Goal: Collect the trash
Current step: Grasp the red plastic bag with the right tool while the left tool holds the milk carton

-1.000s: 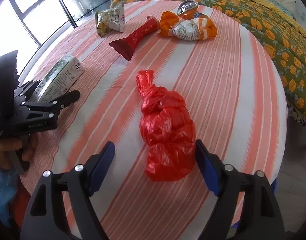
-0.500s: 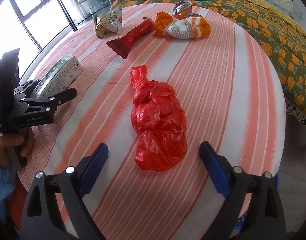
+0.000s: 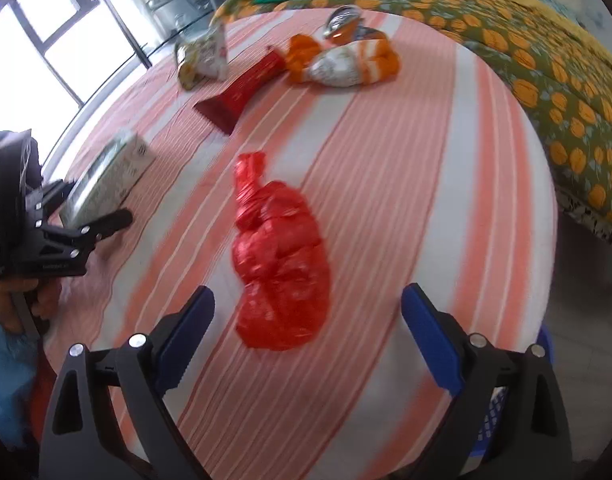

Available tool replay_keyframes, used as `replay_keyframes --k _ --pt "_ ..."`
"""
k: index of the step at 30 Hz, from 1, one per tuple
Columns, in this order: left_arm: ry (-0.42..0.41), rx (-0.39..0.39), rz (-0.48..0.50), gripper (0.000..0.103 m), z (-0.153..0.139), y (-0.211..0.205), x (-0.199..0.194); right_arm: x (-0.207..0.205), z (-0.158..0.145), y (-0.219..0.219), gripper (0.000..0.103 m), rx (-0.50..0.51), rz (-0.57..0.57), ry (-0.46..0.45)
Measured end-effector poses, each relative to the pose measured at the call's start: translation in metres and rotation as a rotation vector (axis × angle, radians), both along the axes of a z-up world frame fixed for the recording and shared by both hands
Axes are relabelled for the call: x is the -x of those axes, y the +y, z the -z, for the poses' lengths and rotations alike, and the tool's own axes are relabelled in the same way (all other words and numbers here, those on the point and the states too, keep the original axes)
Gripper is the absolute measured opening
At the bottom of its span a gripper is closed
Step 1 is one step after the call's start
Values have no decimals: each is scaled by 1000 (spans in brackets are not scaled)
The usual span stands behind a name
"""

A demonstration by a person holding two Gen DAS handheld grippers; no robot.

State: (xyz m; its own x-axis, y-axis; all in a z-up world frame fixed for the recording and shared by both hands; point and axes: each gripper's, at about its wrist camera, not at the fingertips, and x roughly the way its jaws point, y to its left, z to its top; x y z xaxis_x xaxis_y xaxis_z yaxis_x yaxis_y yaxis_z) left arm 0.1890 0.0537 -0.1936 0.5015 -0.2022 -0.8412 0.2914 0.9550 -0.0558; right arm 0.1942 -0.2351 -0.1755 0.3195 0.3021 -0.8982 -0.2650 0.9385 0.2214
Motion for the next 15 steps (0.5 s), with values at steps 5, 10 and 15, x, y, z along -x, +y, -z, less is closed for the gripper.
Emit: replay_keyframes --k 5,10,15 --pt "-27 125 26 98 -15 12 3 -11 -7 -26 92 -82 75 20" --pt "-73 88 45 94 -19 3 6 -20 -17 -9 91 -35 -2 2" --pt "-74 4 43 76 -14 -7 4 -18 -14 28 91 125 -143 -17"
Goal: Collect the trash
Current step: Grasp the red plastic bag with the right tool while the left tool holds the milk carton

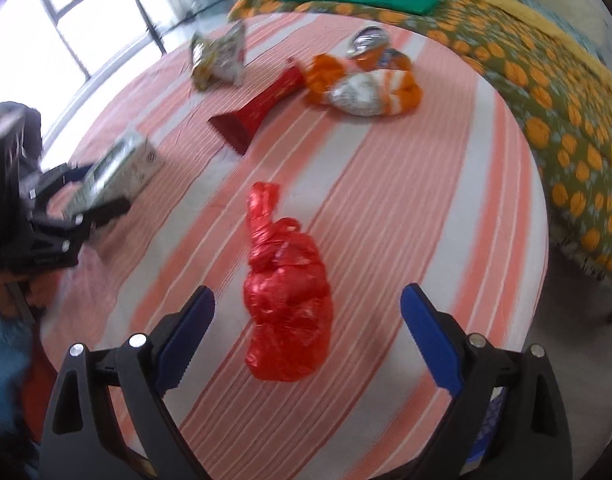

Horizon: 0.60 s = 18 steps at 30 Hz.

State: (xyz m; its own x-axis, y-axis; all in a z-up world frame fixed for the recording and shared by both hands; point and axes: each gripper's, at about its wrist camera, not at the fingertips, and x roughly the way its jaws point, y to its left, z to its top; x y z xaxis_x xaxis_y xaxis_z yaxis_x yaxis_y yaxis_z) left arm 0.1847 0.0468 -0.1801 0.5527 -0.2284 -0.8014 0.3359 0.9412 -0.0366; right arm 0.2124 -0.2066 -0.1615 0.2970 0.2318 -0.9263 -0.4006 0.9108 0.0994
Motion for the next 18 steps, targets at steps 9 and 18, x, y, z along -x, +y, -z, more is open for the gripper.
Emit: replay_keyframes --k 9,18 --pt "28 15 -29 52 7 7 -4 -18 19 17 44 86 6 31" --pt "-7 121 -59 51 -7 19 1 1 -13 -3 44 -57 69 -54"
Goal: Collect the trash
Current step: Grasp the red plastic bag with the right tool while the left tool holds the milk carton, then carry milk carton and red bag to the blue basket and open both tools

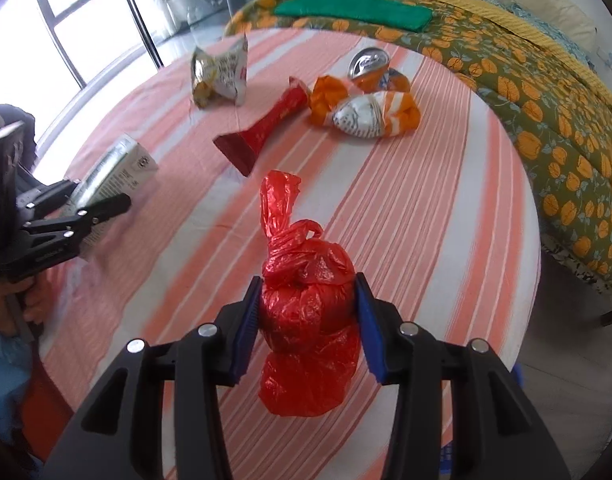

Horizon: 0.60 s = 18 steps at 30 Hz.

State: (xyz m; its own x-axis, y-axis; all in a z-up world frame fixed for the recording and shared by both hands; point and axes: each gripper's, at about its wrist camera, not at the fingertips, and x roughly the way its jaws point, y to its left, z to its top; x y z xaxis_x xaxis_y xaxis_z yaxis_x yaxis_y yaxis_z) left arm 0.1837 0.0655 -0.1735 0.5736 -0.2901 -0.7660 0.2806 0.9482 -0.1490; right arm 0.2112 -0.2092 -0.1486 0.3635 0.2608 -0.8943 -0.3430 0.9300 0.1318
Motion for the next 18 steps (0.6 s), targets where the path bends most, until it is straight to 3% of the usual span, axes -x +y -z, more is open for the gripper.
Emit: replay_keyframes --k 7,11,18 --pt "-36 74 -20 50 -10 6 7 29 -6 -35 44 -189 73 -23" --pt "-46 71 -23 50 -10 1 10 53 -3 -76 44 -264 161 -59" --pt "-47 121 -19 50 -14 -15 21 88 26 -179 44 -231 415 -99"
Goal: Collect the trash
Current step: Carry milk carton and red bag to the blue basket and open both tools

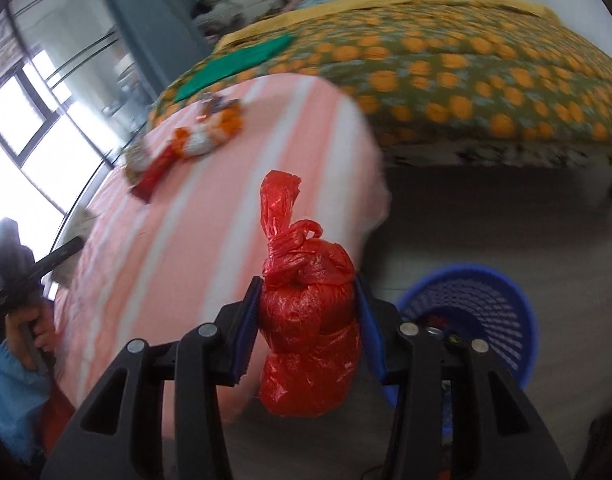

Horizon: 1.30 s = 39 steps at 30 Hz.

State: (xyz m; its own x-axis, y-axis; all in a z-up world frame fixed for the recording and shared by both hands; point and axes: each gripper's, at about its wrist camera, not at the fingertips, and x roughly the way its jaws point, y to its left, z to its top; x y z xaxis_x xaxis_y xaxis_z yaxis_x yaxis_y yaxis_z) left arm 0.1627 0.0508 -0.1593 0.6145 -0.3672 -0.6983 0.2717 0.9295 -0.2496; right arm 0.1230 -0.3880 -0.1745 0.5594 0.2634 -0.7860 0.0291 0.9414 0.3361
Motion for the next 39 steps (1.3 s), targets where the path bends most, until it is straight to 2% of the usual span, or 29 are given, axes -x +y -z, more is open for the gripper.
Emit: replay_keyframes --k 3,8,14,18,21,26,28,33,39 --pt "-9 19 31 50 -7 -23 10 8 10 -37 44 -11 80 6" --pt "-29 77 124 50 -27 -84 21 9 10 -78 44 -25 143 -15" --pt "-66 104 268 50 -50 -167 36 5 -2 -107 44 2 175 -74" --pt "-49 136 343 50 -53 -216 43 8 19 -120 44 10 210 -62" --pt "-19 150 385 50 -46 -247 47 12 41 -129 44 -19 224 -4" --pt "27 153 454 50 -33 -297 57 14 40 -143 44 -7 237 -18" --pt "48 144 474 50 -24 -316 61 15 46 -153 44 -38 265 -2" --pt "127 127 511 50 11 -358 58 20 56 -167 44 -106 299 40" --pt "187 50 521 51 57 -405 49 20 72 -178 44 -141 322 101"
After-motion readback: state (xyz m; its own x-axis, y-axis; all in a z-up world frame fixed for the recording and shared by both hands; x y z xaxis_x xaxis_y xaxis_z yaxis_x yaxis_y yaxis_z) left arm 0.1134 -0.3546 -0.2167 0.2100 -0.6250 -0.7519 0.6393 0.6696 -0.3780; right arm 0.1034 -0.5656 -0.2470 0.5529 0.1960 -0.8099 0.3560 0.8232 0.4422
